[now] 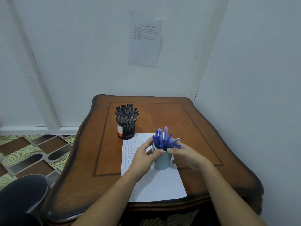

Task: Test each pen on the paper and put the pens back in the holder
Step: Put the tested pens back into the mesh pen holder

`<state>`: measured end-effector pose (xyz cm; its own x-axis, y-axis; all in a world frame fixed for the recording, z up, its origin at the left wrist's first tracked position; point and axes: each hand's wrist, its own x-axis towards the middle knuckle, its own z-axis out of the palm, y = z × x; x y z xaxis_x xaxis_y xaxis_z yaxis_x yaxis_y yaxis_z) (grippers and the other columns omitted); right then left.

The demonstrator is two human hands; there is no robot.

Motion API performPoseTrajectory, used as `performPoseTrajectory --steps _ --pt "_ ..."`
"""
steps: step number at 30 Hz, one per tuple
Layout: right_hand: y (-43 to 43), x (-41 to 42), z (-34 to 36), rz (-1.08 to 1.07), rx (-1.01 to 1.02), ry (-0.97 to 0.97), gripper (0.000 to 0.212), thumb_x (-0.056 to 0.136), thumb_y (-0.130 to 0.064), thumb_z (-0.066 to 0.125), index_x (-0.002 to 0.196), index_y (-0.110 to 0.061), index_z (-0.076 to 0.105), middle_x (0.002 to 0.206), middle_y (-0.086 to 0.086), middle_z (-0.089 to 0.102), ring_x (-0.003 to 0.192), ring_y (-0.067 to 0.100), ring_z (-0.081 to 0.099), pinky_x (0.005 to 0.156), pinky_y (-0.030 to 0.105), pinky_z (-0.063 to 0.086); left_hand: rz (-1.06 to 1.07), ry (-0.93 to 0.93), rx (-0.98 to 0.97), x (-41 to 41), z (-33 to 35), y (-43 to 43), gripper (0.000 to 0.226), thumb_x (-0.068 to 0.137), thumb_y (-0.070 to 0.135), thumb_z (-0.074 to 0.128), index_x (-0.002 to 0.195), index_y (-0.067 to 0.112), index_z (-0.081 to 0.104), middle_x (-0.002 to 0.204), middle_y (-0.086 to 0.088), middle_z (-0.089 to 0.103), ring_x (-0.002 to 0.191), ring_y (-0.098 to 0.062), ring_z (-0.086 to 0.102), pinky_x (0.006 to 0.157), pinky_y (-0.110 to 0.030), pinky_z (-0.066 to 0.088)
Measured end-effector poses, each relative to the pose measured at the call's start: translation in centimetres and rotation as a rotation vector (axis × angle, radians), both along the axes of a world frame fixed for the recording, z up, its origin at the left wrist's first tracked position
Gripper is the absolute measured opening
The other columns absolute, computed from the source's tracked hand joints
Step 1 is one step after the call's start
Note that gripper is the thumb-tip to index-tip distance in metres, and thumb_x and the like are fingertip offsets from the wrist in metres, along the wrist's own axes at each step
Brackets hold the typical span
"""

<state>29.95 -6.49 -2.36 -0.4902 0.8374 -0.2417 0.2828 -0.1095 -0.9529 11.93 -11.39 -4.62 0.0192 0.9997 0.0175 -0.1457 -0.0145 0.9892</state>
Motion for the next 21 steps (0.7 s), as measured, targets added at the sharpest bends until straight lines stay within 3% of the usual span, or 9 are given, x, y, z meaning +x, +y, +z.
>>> performPoseTrajectory --steps 3,7,9,14,18,21 --pt "-0.6 0.4 -1.0 -0.005 0.007 0.016 0.068 0.067 -0.033 0.077 0.132 -0.033 0.055 0.126 -0.005 0.066 0.119 0.017 0.059 0.095 0.038 0.052 -0.016 -0.003 0.008 0.0 0.0 -0.1 0.055 0.087 0.009 0.068 0.137 0.026 0.051 0.124 0.02 0.059 0.103 0.005 0.058 0.071 -0.009 0.049" --pt "-1.7 0.3 -2.9 -0.095 0.135 0.038 0.072 0.067 -0.013 0.084 0.131 -0.027 0.054 0.127 -0.009 0.065 0.123 0.012 0.056 0.106 0.038 0.046 -0.022 0.059 0.011 -0.1 -0.4 -0.1 0.056 0.089 0.02 0.066 0.139 0.032 0.047 0.129 0.018 0.057 0.113 -0.002 0.056 0.077 -0.012 0.051" --pt "-2.2 -0.3 -3.5 -0.15 0.184 0.025 0.069 0.07 -0.007 0.086 0.126 -0.029 0.054 0.123 -0.009 0.066 0.119 0.012 0.059 0.097 0.033 0.052 -0.034 0.111 0.027 -0.2 -0.7 -0.3 0.058 0.09 0.026 0.065 0.142 0.035 0.043 0.134 0.015 0.056 0.121 -0.006 0.054 0.084 -0.016 0.051" --pt "-2.8 -1.0 -3.9 -0.224 0.244 0.045 0.061 0.073 -0.003 0.085 0.118 -0.03 0.054 0.112 -0.01 0.066 0.1 0.011 0.065 0.075 0.022 0.052 -0.077 0.225 0.087 -0.7 -0.3 -0.9 0.055 0.094 0.032 0.058 0.143 0.043 0.034 0.129 0.029 0.054 0.115 0.011 0.051 0.081 -0.005 0.044" --pt "-2.7 -1.0 -3.9 -0.231 0.24 0.05 0.058 0.075 0.001 0.082 0.117 -0.028 0.053 0.115 -0.009 0.064 0.095 0.007 0.065 0.073 0.02 0.053 -0.101 0.516 0.1 -2.4 -0.9 -0.7 0.07 0.09 0.04 0.064 0.144 0.055 0.023 0.127 0.038 0.049 0.116 0.018 0.043 0.088 -0.007 0.036" --pt "-1.9 -1.1 -4.1 -0.262 0.236 0.068 0.058 0.075 0.0 0.082 0.117 -0.029 0.054 0.114 -0.009 0.064 0.094 0.004 0.066 0.073 0.02 0.053 -0.07 0.992 0.178 -4.3 -2.3 -0.4 0.084 0.077 0.052 0.068 0.147 0.049 0.021 0.128 0.022 0.051 0.119 -0.001 0.042 0.1 -0.027 0.036"
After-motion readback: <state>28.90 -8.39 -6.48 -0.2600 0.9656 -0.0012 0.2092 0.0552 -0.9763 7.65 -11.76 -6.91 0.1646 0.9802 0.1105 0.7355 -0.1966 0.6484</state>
